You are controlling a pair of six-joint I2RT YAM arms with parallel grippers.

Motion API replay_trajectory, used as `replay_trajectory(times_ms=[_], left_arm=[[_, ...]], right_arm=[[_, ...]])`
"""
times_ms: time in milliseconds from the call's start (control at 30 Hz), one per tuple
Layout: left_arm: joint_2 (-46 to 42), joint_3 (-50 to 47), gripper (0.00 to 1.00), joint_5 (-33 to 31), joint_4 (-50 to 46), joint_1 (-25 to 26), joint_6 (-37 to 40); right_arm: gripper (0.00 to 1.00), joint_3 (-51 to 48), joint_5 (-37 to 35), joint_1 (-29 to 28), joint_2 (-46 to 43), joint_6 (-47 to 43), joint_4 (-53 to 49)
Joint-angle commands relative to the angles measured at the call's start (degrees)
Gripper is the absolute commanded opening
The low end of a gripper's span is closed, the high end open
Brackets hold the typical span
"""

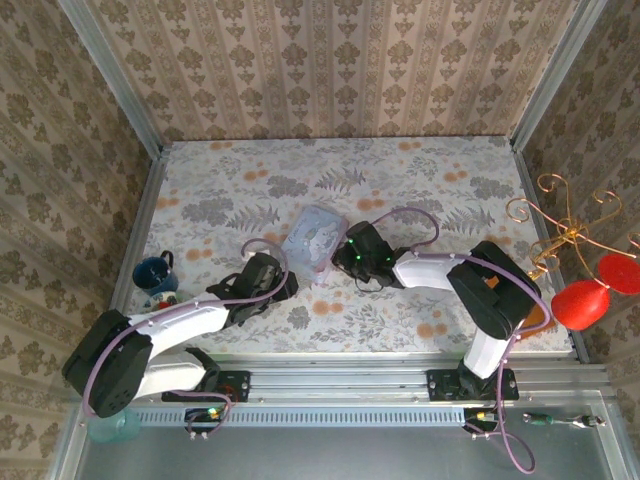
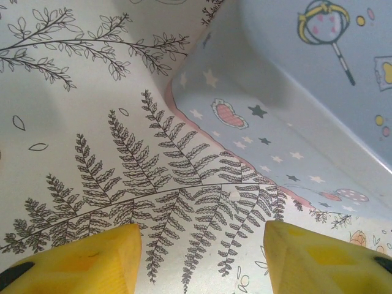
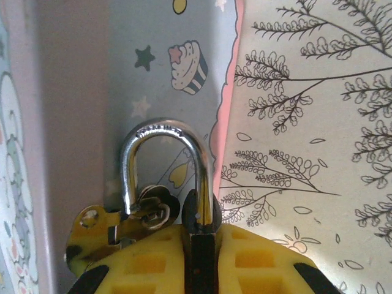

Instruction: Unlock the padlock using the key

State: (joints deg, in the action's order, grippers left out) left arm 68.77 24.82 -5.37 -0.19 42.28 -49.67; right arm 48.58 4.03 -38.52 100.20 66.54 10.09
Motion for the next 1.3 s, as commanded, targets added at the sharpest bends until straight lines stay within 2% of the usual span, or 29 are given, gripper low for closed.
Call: replay_trajectory(times_ms=[0, 233, 367, 533, 733, 933, 1133, 1200, 1267], left_arm=[[-2.2, 1.0, 0.58, 0.6, -0.7, -0.1, 1.2], [-6.1, 5.5, 0.63, -3.1, -5.1, 0.4, 4.6], [0.6, 10.8, 0.65, -3.7, -7.5, 0.3, 7.4], [7.7, 14.0, 0.65, -4.2, -7.6, 0.2, 6.7], [7.8, 13.2, 0.64, -4.0, -6.1, 0.0, 6.7], [1.5, 9.5, 0.65, -3.0, -4.5, 0.0, 9.9], [-9.2, 3.1, 0.66, -4.7, -4.8, -1.2, 13.8], [-12.8, 1.2, 0.66, -4.8, -5.2, -2.6, 15.1], [-15.7, -0.1, 0.69, -5.2, -6.1, -4.3, 17.2]], right_arm=[[0.15, 0.7, 0.8, 0.1, 1.4, -0.2, -2.0], [0.18, -1.0, -2.0, 0.2, 0.3, -3.6, -5.0], [0.18, -2.3, 3.6, 2.4, 0.7, -1.8, 1.7], [0.18, -0.5, 3.5, 3.1, -0.1, -3.5, -1.0], [0.19, -1.4, 1.2, 3.2, -2.4, -6.5, -7.0], [0.22, -3.7, 0.1, 3.1, -6.0, -13.1, -13.6], [0.25, -6.1, -1.0, 2.2, -9.5, -16.7, -18.2], [0.31, -6.9, -2.1, 1.7, -11.0, -18.0, -19.6], [0.41, -7.8, -1.8, 1.7, -12.7, -19.5, -19.8]])
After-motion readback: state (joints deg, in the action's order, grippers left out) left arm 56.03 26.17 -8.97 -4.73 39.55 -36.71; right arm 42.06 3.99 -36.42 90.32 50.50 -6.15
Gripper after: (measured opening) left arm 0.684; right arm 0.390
